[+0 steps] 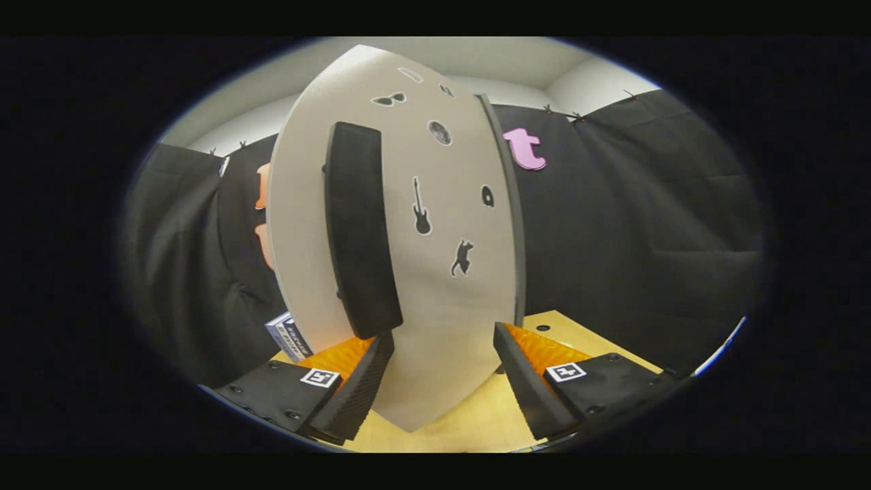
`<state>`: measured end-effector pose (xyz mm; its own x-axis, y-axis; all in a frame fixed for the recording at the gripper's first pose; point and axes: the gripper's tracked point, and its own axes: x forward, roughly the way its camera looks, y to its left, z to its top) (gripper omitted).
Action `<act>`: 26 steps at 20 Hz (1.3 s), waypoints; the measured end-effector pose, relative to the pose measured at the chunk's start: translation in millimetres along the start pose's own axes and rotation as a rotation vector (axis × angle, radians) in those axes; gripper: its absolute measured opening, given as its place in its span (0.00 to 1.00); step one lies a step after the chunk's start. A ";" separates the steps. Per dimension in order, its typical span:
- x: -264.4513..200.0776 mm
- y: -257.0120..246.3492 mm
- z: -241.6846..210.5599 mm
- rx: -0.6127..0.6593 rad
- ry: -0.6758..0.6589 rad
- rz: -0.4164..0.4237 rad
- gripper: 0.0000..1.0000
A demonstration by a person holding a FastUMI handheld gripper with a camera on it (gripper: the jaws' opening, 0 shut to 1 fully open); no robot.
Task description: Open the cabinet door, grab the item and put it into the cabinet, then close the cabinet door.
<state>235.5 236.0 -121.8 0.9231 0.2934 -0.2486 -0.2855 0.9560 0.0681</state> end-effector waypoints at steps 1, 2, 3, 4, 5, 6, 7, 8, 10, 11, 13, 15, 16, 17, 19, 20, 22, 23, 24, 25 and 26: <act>11.0 8.8 -2.0 -0.012 0.008 0.021 0.95; 23.3 17.9 -4.0 -0.027 0.014 0.039 0.96; 36.1 28.5 -3.6 -0.044 0.016 0.057 0.96; 48.4 37.1 -3.4 -0.056 0.020 0.072 0.96; 56.2 40.6 -3.0 -0.064 0.023 0.082 0.96; 67.6 46.4 -2.3 -0.067 0.025 0.092 0.96; 80.3 52.9 -1.3 -0.068 0.024 0.098 0.96; 89.7 57.4 -0.8 -0.069 0.025 0.102 0.96; 110.7 68.0 0.6 -0.070 0.025 0.102 0.95; 117.9 70.6 1.4 -0.066 0.023 0.100 0.95; 126.8 71.6 0.6 -0.050 0.020 0.094 0.96; 134.4 72.1 3.4 -0.036 0.019 0.087 0.96; 140.6 73.7 4.3 -0.032 0.019 0.084 0.96; 141.3 75.1 4.8 -0.031 0.021 0.080 0.96; 141.7 75.0 6.1 -0.034 0.033 0.066 0.96; 139.5 74.3 6.5 -0.040 0.041 0.057 0.96; 134.9 72.3 12.7 -0.055 0.040 0.036 0.96; 129.6 71.8 16.3 -0.055 0.040 0.030 0.96; 122.1 70.1 19.4 -0.053 0.047 0.022 0.96; 112.4 68.2 24.0 -0.047 0.050 0.015 0.96; 98.8 66.1 30.4 -0.036 0.045 0.008 0.96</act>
<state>315.7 328.5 -112.5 0.9086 0.2995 -0.2912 -0.3026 0.9524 0.0355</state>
